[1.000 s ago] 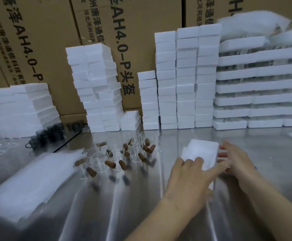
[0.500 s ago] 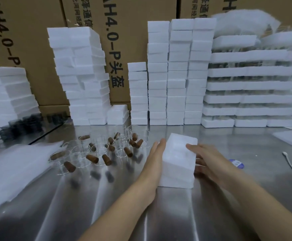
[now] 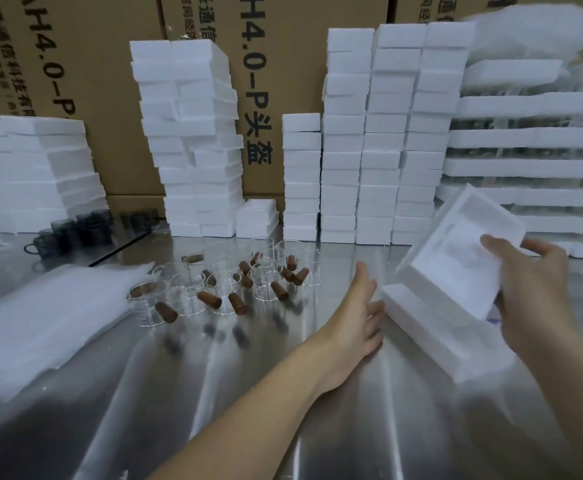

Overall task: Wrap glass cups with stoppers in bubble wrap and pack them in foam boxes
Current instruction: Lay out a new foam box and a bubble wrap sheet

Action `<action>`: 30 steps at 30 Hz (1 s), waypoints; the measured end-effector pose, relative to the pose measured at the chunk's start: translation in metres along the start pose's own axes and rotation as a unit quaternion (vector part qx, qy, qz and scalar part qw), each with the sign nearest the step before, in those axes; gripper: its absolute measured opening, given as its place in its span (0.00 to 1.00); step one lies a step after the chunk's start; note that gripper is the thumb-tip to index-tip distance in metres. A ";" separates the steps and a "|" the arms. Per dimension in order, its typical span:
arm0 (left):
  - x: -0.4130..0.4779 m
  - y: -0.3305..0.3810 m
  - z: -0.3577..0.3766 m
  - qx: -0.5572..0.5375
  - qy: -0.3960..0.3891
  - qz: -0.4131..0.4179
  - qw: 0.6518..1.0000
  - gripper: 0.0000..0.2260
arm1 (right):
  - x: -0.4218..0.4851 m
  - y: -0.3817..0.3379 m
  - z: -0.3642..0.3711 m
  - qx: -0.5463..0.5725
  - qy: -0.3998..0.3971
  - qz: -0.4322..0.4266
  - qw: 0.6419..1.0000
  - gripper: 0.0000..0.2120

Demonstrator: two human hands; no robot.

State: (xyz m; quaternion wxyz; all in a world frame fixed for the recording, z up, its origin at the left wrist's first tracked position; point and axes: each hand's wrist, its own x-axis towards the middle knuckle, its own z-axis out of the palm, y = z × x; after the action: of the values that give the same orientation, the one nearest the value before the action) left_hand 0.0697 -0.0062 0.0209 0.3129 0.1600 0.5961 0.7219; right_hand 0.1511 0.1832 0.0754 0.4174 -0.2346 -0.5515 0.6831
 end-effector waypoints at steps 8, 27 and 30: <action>-0.008 0.012 -0.013 -0.129 0.105 0.022 0.986 0.37 | -0.039 0.016 0.034 -0.159 -0.260 -0.012 0.952 0.28; -0.003 0.002 -0.036 0.368 0.252 0.163 0.880 0.24 | -0.032 0.040 0.022 -0.553 -0.302 -0.098 0.770 0.18; -0.008 0.004 -0.041 0.423 0.252 0.202 0.846 0.24 | -0.033 0.028 0.017 -0.571 -0.340 -0.085 0.742 0.10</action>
State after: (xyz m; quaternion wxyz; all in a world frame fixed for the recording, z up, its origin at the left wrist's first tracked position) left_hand 0.0501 -0.0427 0.0161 -0.0990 0.2068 0.8567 0.4621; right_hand 0.1472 0.1448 0.0488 0.0461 -0.1336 -0.9613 0.2366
